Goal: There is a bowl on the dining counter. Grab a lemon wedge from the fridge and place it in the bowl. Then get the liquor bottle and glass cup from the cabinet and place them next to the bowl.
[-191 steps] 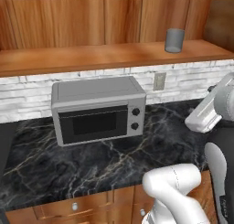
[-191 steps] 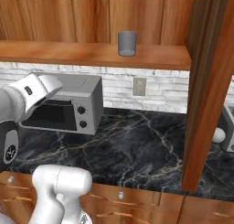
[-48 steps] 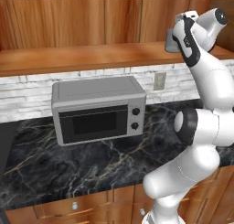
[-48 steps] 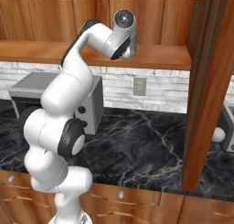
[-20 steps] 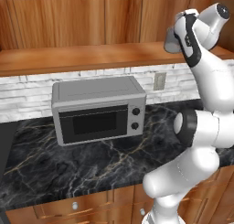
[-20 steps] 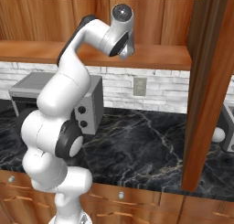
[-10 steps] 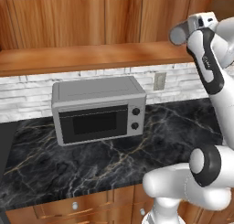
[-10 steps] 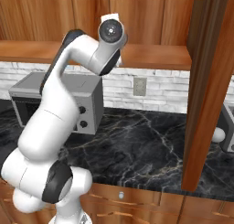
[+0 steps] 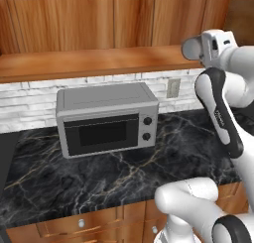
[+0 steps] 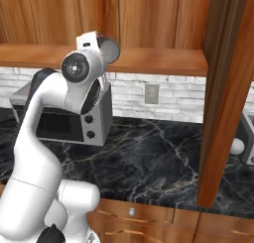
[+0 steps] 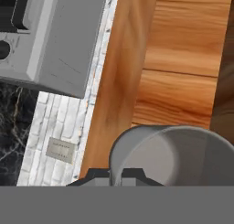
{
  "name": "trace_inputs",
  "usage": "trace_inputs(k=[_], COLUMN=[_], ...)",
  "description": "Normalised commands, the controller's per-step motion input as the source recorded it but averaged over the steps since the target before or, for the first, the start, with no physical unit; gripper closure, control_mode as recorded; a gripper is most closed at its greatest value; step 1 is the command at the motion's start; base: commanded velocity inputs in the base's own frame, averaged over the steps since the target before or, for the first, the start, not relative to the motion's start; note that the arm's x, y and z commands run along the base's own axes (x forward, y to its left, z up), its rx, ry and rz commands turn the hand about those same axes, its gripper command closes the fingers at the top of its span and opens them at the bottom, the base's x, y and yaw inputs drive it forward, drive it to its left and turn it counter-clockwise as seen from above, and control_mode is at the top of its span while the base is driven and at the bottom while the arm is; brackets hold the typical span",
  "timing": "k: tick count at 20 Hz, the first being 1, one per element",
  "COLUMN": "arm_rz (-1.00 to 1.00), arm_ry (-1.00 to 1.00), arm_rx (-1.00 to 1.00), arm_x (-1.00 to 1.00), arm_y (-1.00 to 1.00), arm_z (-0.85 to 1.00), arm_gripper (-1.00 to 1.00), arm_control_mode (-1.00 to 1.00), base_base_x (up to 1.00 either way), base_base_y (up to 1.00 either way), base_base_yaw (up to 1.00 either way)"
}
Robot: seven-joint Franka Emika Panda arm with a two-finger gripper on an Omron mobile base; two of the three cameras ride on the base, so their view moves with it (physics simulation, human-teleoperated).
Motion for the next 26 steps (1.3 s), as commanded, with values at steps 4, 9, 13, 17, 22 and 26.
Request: trace_inputs(k=[4,9,13,17,22,26], arm_rz=[0.00,0.00,0.00,0.00,0.00,0.00], arm_ry=[0.00,0.00,0.00,0.02,0.24,0.28], arm_rx=[0.00,0.00,0.00,0.00,0.00,0.00], arm_x=[-0.90,-0.90,-0.87,-0.77,-0.50,-0.45], arm_y=[0.06,0.01,0.03,0.08,0.21,0.24], arm_z=[0.06,0.16,0.17,0.18,0.23,-0.01], arm_gripper=[1.00,1.00,1.00,1.00,1.00,1.00], arm_control_mode=[-1.00,-1.00,-1.00,-1.00,-1.00,-1.00], base_base_x=[0.00,0.00,0.00,0.00,0.00,0.00], base_base_y=[0.00,0.00,0.00,0.00,0.00,0.00], base_base_yaw=[0.00,0.00,0.00,0.00,0.00,0.00])
